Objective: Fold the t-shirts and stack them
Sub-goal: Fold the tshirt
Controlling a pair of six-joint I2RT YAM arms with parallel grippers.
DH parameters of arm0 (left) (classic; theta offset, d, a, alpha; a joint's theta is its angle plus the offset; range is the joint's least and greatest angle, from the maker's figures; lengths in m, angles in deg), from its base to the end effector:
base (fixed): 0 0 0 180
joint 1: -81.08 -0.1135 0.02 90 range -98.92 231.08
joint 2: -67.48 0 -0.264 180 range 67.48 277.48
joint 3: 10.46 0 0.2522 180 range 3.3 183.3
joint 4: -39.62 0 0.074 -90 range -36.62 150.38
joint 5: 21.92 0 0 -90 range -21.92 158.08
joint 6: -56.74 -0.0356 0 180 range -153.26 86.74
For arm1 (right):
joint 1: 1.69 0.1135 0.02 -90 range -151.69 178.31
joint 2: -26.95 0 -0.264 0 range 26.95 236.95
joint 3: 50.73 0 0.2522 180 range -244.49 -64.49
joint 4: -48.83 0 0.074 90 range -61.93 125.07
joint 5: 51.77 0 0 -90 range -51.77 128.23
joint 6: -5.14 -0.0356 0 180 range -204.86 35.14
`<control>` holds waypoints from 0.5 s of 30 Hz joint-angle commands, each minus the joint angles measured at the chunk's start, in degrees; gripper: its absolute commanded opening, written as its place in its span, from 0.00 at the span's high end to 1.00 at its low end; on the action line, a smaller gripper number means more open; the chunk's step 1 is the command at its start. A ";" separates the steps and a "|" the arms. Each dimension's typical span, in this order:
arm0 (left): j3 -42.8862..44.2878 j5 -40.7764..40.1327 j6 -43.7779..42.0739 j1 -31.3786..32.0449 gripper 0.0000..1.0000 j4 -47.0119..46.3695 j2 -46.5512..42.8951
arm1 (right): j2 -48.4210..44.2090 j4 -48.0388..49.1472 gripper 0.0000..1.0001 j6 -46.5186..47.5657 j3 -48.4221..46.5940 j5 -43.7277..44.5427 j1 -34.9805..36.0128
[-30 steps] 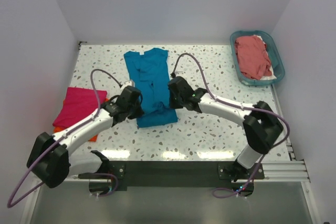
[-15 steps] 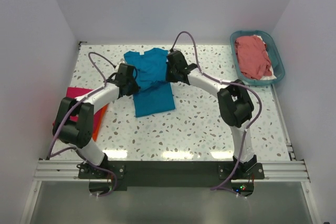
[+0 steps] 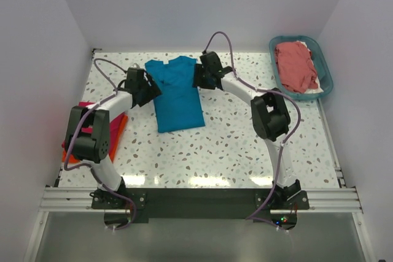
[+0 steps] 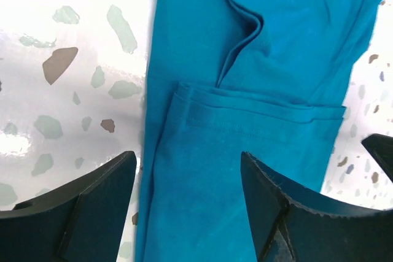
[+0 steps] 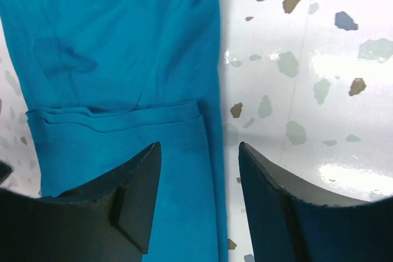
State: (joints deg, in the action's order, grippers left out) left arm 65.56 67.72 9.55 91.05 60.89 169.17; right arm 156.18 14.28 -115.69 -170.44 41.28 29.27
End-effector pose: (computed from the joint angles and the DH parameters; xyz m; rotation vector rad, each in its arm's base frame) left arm 0.3700 -0.0648 0.1827 -0.6906 2.3329 -0.4198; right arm 0.4421 0.2630 0.2001 0.0242 2.3873 0.4649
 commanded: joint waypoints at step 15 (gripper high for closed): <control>-17.60 -5.61 5.18 15.95 0.85 -4.69 -14.42 | -19.36 7.17 0.62 -2.13 30.35 0.29 7.71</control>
State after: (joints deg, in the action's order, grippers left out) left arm 52.09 65.57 12.22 106.13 58.29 156.25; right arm 140.03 17.53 -115.98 -144.65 41.54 35.89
